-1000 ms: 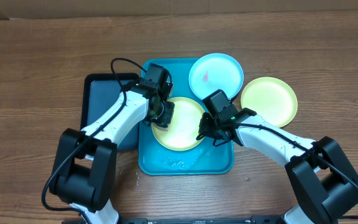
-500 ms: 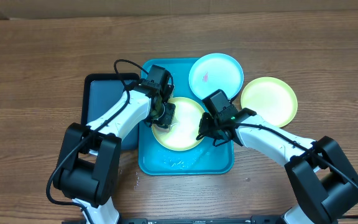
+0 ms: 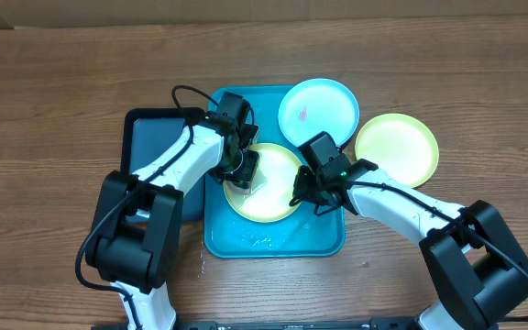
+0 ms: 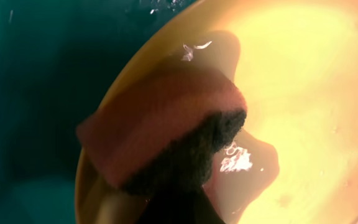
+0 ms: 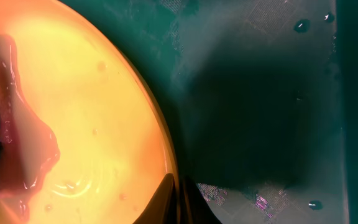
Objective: Clean dirty plates on tray and stack at the side
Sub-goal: 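Scrub the yellow plate with the sponge while the right gripper holds it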
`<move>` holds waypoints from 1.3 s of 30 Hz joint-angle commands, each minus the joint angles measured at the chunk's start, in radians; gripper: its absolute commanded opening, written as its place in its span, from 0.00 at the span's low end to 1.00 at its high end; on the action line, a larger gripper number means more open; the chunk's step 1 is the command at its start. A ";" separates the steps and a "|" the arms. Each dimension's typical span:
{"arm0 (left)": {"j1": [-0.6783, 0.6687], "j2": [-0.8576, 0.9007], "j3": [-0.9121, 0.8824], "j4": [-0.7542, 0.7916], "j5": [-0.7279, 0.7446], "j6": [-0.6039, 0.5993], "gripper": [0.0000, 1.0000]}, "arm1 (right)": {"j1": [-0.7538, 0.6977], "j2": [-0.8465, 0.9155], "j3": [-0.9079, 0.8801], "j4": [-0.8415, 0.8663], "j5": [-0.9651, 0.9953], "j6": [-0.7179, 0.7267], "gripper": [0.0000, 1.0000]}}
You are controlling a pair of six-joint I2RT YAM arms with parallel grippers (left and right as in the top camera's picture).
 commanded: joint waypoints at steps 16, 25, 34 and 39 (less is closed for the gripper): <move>-0.021 0.000 0.457 -0.389 0.098 0.084 0.04 | -0.001 0.017 0.012 -0.001 -0.008 -0.007 0.04; -0.035 0.000 0.298 -0.331 -0.062 0.021 0.04 | -0.001 0.017 0.012 -0.001 -0.008 -0.007 0.04; -0.035 0.000 0.014 -0.008 -0.129 -0.027 0.04 | -0.001 0.017 0.012 -0.001 -0.009 -0.006 0.04; -0.035 0.000 -0.027 0.024 -0.043 -0.084 0.04 | -0.001 0.017 0.012 -0.001 -0.009 -0.006 0.04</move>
